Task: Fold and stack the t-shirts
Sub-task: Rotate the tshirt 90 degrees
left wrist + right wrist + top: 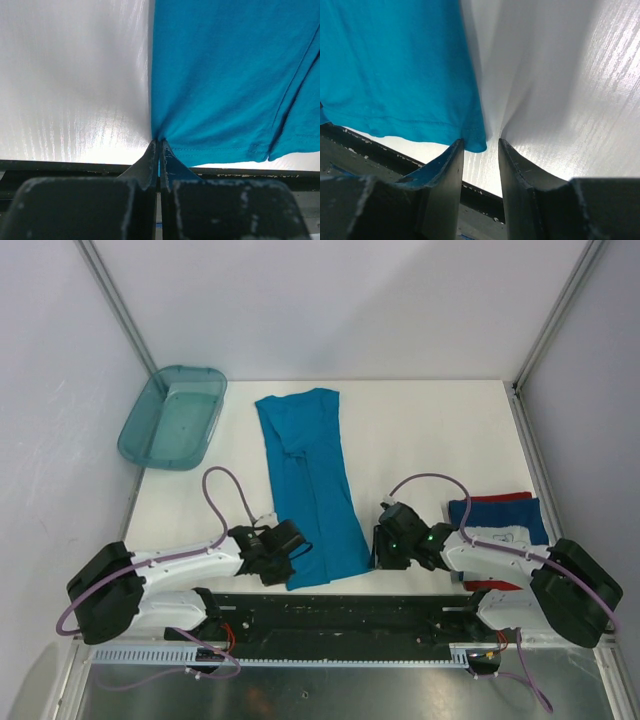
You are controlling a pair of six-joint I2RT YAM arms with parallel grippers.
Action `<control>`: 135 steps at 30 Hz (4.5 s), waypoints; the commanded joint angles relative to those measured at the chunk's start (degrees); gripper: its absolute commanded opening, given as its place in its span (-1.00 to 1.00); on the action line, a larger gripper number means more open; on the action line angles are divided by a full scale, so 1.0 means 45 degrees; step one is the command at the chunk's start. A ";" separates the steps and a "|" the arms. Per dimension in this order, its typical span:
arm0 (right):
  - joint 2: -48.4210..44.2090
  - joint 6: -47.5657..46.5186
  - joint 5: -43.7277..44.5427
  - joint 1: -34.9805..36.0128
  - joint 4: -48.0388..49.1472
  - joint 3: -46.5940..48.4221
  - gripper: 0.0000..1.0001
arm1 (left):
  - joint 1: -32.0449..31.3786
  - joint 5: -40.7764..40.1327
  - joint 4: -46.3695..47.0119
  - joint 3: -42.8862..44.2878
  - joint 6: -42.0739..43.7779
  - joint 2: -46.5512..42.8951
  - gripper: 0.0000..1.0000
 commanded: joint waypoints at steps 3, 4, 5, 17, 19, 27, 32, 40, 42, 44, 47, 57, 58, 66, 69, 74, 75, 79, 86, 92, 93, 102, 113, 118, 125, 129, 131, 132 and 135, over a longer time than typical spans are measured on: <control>0.0276 0.0413 0.0348 0.0353 0.0594 0.0089 -0.48 | 0.0088 0.0133 -0.0273 -0.0274 0.0157 -0.0381 -1.00; 0.0296 0.0443 0.0300 0.0443 0.0559 0.0120 -0.64 | 0.0093 0.0148 -0.0280 -0.0307 0.0155 -0.0410 -1.00; 0.0267 0.0497 0.0237 0.0557 0.0454 0.0155 -0.79 | 0.0105 0.0175 -0.0284 -0.0333 0.0164 -0.0444 -1.00; -0.0603 0.0750 0.0644 0.1967 -0.0856 0.0316 -1.00 | 0.0436 0.0688 -0.0319 -0.0480 0.0547 -0.0992 -0.99; -0.0680 0.0728 0.0663 0.1912 -0.0904 0.0324 -1.00 | 0.0515 0.0923 -0.0334 -0.0502 0.0750 -0.1177 -0.83; -0.0736 0.0701 0.0637 0.1843 -0.0907 0.0482 -1.00 | 0.0674 0.1216 -0.0593 -0.0977 0.0550 -0.2315 -0.13; -0.0590 0.0698 0.0582 0.1854 -0.0841 0.0578 -1.00 | 0.0684 0.1285 -0.0568 -0.1000 0.0480 -0.1945 -0.18; -0.1552 0.0057 0.1876 0.1865 -0.2620 0.1864 -0.29 | 0.0751 0.1180 -0.0599 -0.0756 0.0736 -0.2112 -0.20; -0.1704 -0.0397 0.2172 0.1677 -0.2820 0.2605 -0.20 | 0.0886 0.1110 -0.0609 -0.0717 0.0866 -0.2356 -0.20; -0.1444 -0.0882 0.2129 0.1171 -0.2299 0.3259 -0.20 | 0.1228 0.0936 -0.0641 -0.0649 0.1118 -0.2685 -0.20; -0.0209 -0.1486 0.1168 -0.0027 -0.0622 0.4436 -0.24 | 0.2261 0.0799 -0.0656 -0.0466 0.1666 -0.3100 -0.20; 0.6932 -0.1389 -0.1492 -0.2045 0.3475 0.9445 -0.31 | 0.7357 0.0432 0.1654 0.3009 0.4528 -0.0691 -0.16; 0.7472 -0.1258 -0.1625 -0.2143 0.3533 0.9896 -0.32 | 0.7868 0.0512 0.2002 0.3561 0.4704 0.0129 -0.17; 1.0763 -0.0207 -0.2019 -0.2397 0.4093 1.2605 -0.31 | 0.9836 0.2375 0.4594 0.8276 0.5824 0.6150 -0.22; 1.1632 0.0051 -0.2080 -0.2396 0.3859 1.3390 -0.31 | 1.0007 0.3171 0.4935 0.9844 0.6222 0.8095 -0.24; 1.2573 0.0212 -0.2005 -0.2411 0.3215 1.4377 -0.32 | 1.0174 0.3587 0.5507 1.1330 0.6443 1.0145 -0.24; 1.2714 0.0216 -0.1980 -0.2423 0.3110 1.4559 -0.32 | 1.0243 0.3652 0.5540 1.1560 0.6404 1.0508 -0.25; 1.3182 0.0274 -0.1895 -0.2499 0.2953 1.5101 -0.31 | 1.0600 0.4011 0.5550 1.2370 0.6292 1.1646 -0.28; 1.3993 0.0493 -0.1901 -0.2490 0.2653 1.6000 -0.31 | 1.0792 0.4048 0.5529 1.2636 0.6204 1.2390 -0.28; 1.4475 0.0588 -0.1659 -0.2410 0.2247 1.6744 -0.33 | 1.0847 0.4155 0.5530 1.2620 0.6270 1.2558 -0.28; 1.4564 0.0589 -0.1641 -0.2393 0.2128 1.6865 -0.34 | 1.0853 0.4190 0.5532 1.2634 0.6278 1.2573 -0.28; 1.4479 0.0672 -0.1290 -0.2355 0.2030 1.6962 -0.72 | 1.0964 0.4396 0.5531 1.2721 0.6347 1.2655 -0.29; 1.3410 0.0070 0.0583 -0.2339 0.0866 1.6426 -1.00 | 1.1210 0.4428 0.5469 1.2755 0.6509 1.2674 -0.29; 1.3205 -0.0022 0.0755 -0.2361 0.0814 1.6217 -1.00 | 1.1277 0.4462 0.5388 1.2817 0.6568 1.2688 -0.29; 1.3465 -0.0142 0.0670 -0.2315 0.0552 1.6503 -0.99 | 1.1306 0.4604 0.5301 1.2948 0.6763 1.2607 -0.26; 1.3278 -0.0391 0.0588 -0.2250 0.0344 1.6684 -0.68 | 1.1309 0.5091 0.5288 1.3301 0.7083 1.2414 -0.17; 1.3166 -0.0553 0.0502 -0.2218 0.0099 1.6955 -0.51 | 1.1309 0.5457 0.5296 1.3554 0.7213 1.2228 -0.11; 1.3079 -0.0645 0.0455 -0.2190 -0.0040 1.7098 -0.45 | 1.1299 0.5681 0.5298 1.3668 0.7268 1.2096 -0.07; 1.2673 -0.0841 0.0341 -0.2127 -0.0417 1.7342 -0.34 | 1.1283 0.6257 0.5277 1.3818 0.7427 1.1441 0.02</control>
